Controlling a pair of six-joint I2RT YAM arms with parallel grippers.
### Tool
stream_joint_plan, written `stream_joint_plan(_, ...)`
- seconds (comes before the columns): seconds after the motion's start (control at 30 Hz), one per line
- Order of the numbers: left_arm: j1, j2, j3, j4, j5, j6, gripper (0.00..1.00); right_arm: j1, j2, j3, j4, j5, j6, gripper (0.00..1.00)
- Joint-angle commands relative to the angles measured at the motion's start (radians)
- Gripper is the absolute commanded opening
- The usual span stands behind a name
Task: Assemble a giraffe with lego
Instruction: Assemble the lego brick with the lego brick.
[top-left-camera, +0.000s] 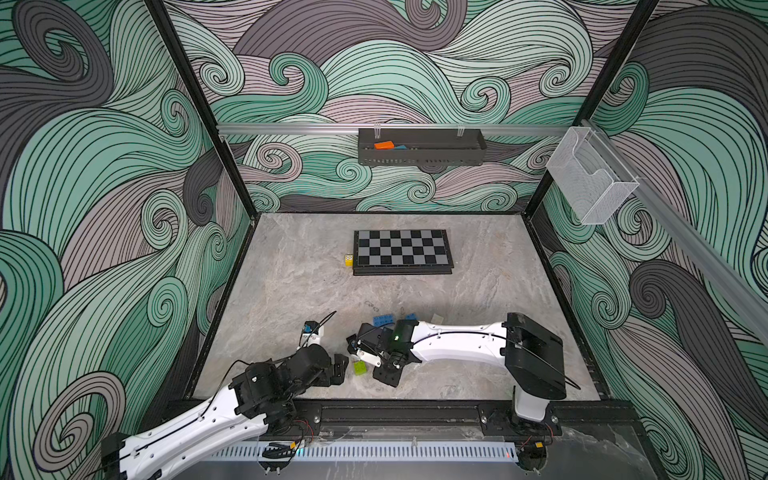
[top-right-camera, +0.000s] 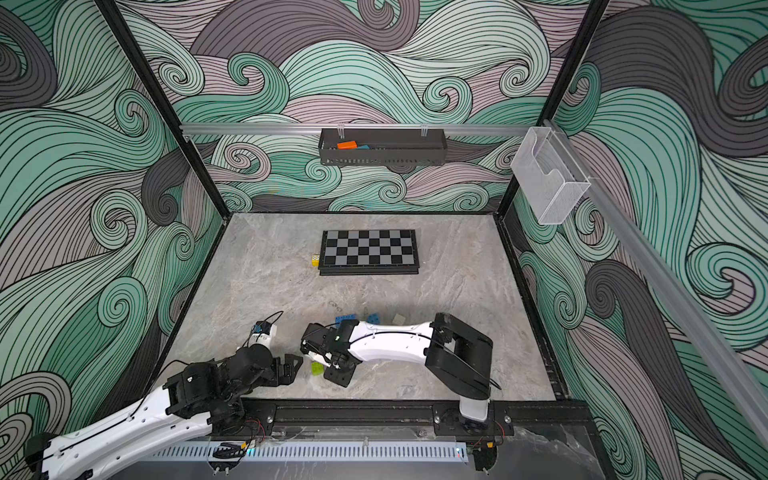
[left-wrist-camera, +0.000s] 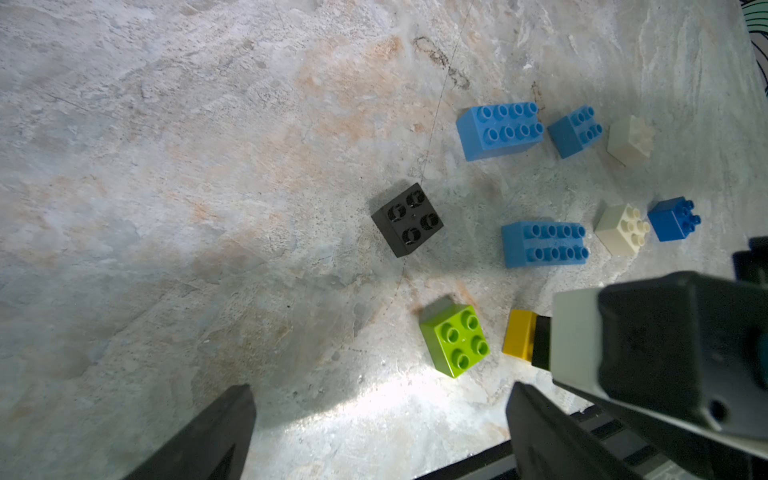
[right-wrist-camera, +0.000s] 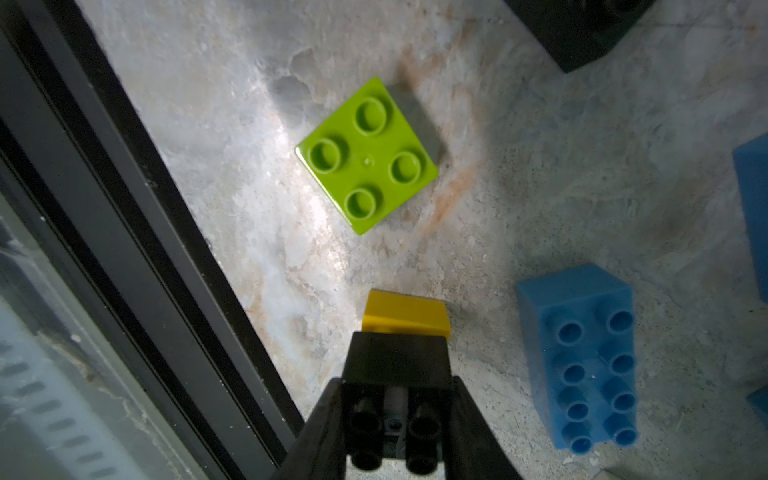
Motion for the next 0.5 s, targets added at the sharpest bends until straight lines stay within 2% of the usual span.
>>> stream_joint_plan(0.0,-0.013,0.015,-0.001,-0.007,-0.013,0.010,0.99,0.003,0.099,-0.023,-0.092,-0.010,0.038,0.21)
stream_joint_plan(0.23,-0.019,0.042,0.009,-0.005,-0.004,0.019,0.99,0.001,0.123,0.069,-0.159,-0.016,0.056,0.21)
stream_joint_plan(0.47,-0.022,0.042,0.008,0.000,-0.003,0.027,0.99,-0.005,0.113,0.089,-0.168,-0.032,0.077,0.21)
